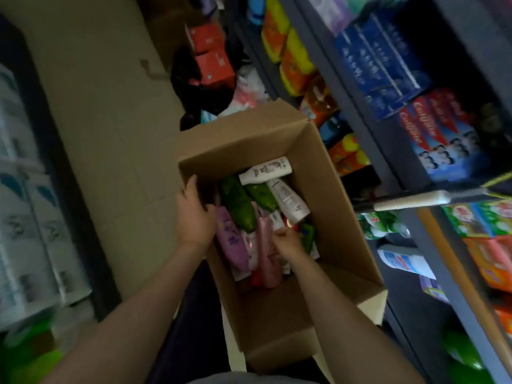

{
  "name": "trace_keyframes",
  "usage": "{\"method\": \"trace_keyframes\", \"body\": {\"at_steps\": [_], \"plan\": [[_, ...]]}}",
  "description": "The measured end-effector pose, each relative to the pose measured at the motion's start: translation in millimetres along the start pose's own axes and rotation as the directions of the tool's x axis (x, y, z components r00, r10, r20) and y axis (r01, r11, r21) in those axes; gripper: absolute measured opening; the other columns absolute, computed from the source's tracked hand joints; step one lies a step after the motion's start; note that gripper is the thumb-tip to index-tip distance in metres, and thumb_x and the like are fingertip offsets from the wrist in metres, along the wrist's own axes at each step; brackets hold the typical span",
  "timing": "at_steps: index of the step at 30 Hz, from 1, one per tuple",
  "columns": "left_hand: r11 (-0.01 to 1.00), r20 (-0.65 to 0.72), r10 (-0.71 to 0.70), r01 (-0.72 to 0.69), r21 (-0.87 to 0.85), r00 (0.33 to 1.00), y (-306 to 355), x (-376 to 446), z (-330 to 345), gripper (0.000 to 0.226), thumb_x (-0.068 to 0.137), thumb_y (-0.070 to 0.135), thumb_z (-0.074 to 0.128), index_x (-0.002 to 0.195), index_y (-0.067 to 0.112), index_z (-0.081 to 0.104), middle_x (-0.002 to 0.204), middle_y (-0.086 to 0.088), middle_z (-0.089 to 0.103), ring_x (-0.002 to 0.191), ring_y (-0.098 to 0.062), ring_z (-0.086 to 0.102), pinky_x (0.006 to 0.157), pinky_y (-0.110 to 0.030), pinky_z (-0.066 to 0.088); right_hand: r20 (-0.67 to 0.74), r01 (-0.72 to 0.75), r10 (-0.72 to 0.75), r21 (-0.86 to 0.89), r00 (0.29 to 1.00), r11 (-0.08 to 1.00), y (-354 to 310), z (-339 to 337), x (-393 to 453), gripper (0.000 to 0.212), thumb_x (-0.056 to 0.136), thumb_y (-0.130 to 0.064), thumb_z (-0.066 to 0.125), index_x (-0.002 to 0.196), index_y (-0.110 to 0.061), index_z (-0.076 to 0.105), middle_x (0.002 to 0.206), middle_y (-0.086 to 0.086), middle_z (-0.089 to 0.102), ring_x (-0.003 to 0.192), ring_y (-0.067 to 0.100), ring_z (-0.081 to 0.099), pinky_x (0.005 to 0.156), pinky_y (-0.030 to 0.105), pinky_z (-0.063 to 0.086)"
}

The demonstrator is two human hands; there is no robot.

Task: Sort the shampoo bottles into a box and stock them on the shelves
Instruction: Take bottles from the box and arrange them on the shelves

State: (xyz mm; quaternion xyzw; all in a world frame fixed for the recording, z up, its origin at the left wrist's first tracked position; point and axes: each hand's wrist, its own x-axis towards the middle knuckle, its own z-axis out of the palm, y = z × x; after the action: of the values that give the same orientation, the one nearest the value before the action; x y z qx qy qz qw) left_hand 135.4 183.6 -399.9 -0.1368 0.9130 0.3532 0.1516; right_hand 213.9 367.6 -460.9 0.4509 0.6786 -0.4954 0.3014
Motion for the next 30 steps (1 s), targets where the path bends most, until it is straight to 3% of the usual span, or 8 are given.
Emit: {"method": "trace_keyframes", "body": {"at_steps": [3,6,10,14,21,26,28,30], "plan": [[1.0,-0.068,0.006,-0.008,-0.028,0.998,-7.2,6.4,7.6,0.064,0.094,0.01,0.056,0.152,0.028,0.033,0.146,-0.01,0.041,0.118,-0.029,0.055,0.085,-0.038,0.051,-0.049,-0.011,0.008,-0.059,0.999,0.998,1.5,20.5,31.5,0.026,0.1,-0.034,0.055,0.078,-0.02,0.051,0.085,0.006,0.061,0.083,0.026,0.062,0.084,0.047,0.058],[0.999,-0.103,-0.006,0.001,-0.047,0.995,-14.8,10.4,11.3,0.06,0.094,0.009,0.056,0.147,0.033,0.04,0.147,-0.007,0.041,0.114,-0.023,0.057,0.081,-0.033,0.052,-0.092,-0.025,0.007,-0.193,0.996,0.981,8.7,39.7,58.7,0.033,0.1,-0.043,0.05,0.105,-0.013,0.061,0.112,0.016,0.067,0.103,0.034,0.065,0.091,0.046,0.054],[0.998,-0.126,0.011,-0.018,-0.059,0.992,-13.9,12.2,16.4,0.057,0.091,0.008,0.057,0.141,0.033,0.047,0.145,-0.006,0.042,0.115,-0.021,0.057,0.078,-0.026,0.047,-0.153,-0.034,-0.024,-0.361,0.988,0.932,8.2,55.2,70.7,0.047,0.095,-0.032,0.056,0.132,-0.003,0.05,0.136,0.023,0.05,0.129,0.035,0.047,0.105,0.037,0.037],[0.998,-0.12,-0.002,-0.005,-0.055,0.993,-14.5,12.6,15.5,0.054,0.091,0.01,0.058,0.139,0.033,0.049,0.145,-0.005,0.042,0.114,-0.02,0.057,0.077,-0.023,0.043,-0.19,-0.048,-0.021,-0.352,0.981,0.935,16.0,60.9,77.9,0.061,0.085,-0.032,0.069,0.135,-0.007,0.045,0.138,0.024,0.045,0.13,0.037,0.042,0.107,0.036,0.034],[0.999,-0.13,0.022,-0.028,-0.044,0.991,-17.1,11.8,14.0,0.048,0.089,0.009,0.058,0.132,0.03,0.053,0.143,-0.005,0.044,0.107,-0.022,0.06,0.075,-0.027,0.046,-0.224,-0.029,-0.033,-0.269,0.974,0.963,21.1,65.1,79.0,0.062,0.085,-0.04,0.068,0.136,-0.015,0.044,0.137,0.018,0.046,0.126,0.036,0.048,0.104,0.038,0.04],[0.998,-0.135,0.028,-0.034,-0.047,0.99,-21.6,12.8,17.9,0.042,0.088,0.009,0.058,0.125,0.028,0.056,0.137,-0.005,0.047,0.103,-0.023,0.06,0.076,-0.036,0.053,-0.135,0.054,-0.064,-0.073,0.989,0.996,20.7,68.0,70.1,0.04,0.094,-0.02,0.067,0.129,-0.016,0.049,0.099,-0.007,0.055,0.085,0.01,0.054,0.07,0.012,0.042],[0.999,-0.143,0.031,-0.035,-0.027,0.989,-21.8,13.9,18.2,0.04,0.088,0.009,0.058,0.124,0.028,0.056,0.138,-0.004,0.047,0.101,-0.023,0.06,0.077,-0.041,0.056,-0.039,0.12,-0.125,-0.116,0.991,0.986,21.0,71.1,62.3,0.023,0.095,-0.011,0.063,0.118,-0.009,0.059,0.086,-0.006,0.058,0.073,0.007,0.056,0.047,0.001,0.036],[0.999,-0.144,0.024,-0.027,-0.019,0.989,-20.3,13.2,17.7,0.04,0.089,0.009,0.058,0.125,0.028,0.055,0.14,-0.004,0.046,0.101,-0.024,0.061,0.078,-0.043,0.057,0.022,0.155,-0.154,-0.163,0.988,0.974,18.3,69.2,50.2,0.022,0.089,-0.006,0.066,0.111,-0.006,0.064,0.088,0.001,0.062,0.075,0.01,0.061,0.046,0.002,0.037]]}}
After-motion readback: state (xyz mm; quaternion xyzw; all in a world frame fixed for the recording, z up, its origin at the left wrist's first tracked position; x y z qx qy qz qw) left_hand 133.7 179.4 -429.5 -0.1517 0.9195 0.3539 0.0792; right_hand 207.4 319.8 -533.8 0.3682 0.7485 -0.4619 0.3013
